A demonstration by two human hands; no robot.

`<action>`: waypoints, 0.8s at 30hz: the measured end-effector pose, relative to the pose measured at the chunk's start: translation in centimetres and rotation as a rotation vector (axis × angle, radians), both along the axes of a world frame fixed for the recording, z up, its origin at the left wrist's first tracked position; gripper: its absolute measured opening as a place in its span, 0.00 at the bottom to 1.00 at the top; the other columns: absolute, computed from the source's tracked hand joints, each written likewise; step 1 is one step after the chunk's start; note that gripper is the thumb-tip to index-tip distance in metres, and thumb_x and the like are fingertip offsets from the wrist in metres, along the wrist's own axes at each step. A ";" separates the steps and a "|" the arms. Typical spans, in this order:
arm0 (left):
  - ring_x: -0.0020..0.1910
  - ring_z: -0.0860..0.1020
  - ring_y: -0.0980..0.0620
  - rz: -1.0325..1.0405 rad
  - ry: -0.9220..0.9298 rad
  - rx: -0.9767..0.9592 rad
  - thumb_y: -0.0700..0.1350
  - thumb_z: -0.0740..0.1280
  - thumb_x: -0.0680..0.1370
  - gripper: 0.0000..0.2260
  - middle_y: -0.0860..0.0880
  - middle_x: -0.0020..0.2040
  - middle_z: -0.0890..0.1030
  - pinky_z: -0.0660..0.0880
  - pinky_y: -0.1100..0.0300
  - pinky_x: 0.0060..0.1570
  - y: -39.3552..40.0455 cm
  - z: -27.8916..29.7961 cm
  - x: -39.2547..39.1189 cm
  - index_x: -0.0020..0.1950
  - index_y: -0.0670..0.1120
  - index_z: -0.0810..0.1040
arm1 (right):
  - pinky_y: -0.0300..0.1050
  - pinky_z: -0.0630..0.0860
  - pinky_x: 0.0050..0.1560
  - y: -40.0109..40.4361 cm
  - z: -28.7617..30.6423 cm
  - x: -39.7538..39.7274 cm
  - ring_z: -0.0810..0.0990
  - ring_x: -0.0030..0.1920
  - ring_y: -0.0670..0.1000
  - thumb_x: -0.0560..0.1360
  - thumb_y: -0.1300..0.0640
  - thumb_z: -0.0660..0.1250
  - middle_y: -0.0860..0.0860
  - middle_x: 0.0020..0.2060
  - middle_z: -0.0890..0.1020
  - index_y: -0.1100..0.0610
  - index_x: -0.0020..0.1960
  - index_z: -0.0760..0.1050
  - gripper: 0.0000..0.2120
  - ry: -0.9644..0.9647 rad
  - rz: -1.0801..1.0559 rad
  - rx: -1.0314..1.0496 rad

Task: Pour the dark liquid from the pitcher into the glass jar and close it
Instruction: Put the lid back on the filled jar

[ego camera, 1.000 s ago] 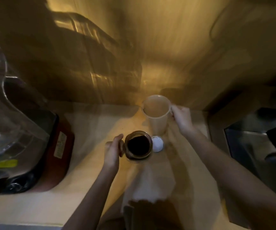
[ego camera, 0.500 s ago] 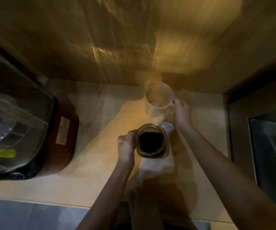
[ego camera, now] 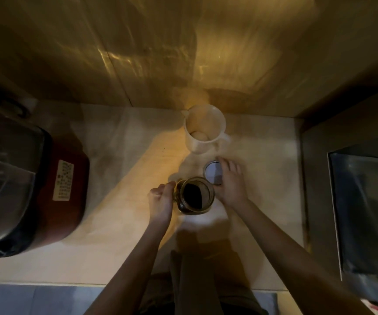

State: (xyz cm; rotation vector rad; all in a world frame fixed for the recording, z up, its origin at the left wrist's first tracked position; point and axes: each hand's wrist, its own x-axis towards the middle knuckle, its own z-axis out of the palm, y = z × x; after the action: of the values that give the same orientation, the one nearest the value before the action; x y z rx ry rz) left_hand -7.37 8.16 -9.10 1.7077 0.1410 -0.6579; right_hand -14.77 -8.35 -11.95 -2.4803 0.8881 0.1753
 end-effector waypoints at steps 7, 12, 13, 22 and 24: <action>0.24 0.64 0.58 -0.021 -0.069 0.027 0.39 0.60 0.75 0.14 0.45 0.26 0.66 0.63 0.65 0.29 -0.2 0.3 0.0 0.29 0.40 0.71 | 0.49 0.66 0.62 -0.7 3.5 -1.0 0.64 0.64 0.58 0.67 0.48 0.74 0.56 0.64 0.69 0.56 0.72 0.61 0.39 0.011 0.055 0.046; 0.25 0.65 0.55 -0.081 -0.107 0.098 0.45 0.58 0.74 0.17 0.45 0.25 0.67 0.63 0.54 0.31 0.9 -0.8 0.2 0.24 0.45 0.66 | 0.49 0.68 0.61 -0.7 7.7 -2.3 0.62 0.65 0.55 0.65 0.52 0.75 0.57 0.64 0.67 0.59 0.72 0.61 0.41 -0.001 0.255 0.016; 0.26 0.66 0.53 -0.106 -0.102 0.112 0.46 0.58 0.75 0.18 0.45 0.25 0.68 0.64 0.53 0.32 1.1 -0.9 0.2 0.25 0.44 0.67 | 0.48 0.69 0.61 -0.5 8.4 -2.5 0.60 0.65 0.54 0.65 0.53 0.75 0.56 0.65 0.66 0.59 0.72 0.61 0.41 0.000 0.296 0.024; 0.55 0.73 0.45 -0.307 -0.228 0.093 0.45 0.56 0.76 0.09 0.46 0.54 0.75 0.71 0.53 0.49 3.1 1.7 0.9 0.52 0.47 0.72 | 0.36 0.59 0.60 1.0 12.5 -2.4 0.57 0.65 0.47 0.63 0.57 0.75 0.51 0.64 0.65 0.54 0.74 0.53 0.47 -0.042 0.431 0.130; 0.64 0.69 0.47 -0.527 -0.233 0.078 0.51 0.59 0.67 0.22 0.50 0.62 0.71 0.70 0.49 0.60 4.2 2.0 1.1 0.61 0.52 0.68 | 0.37 0.61 0.61 1.3 13.0 -2.2 0.59 0.65 0.48 0.63 0.55 0.75 0.50 0.64 0.66 0.52 0.74 0.53 0.47 -0.053 0.423 0.117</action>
State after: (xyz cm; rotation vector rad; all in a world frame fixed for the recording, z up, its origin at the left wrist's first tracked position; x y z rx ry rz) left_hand -6.28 12.37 -7.08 1.8965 -0.4675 -0.8351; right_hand -16.98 -7.00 1.07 -2.5172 0.3121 0.2932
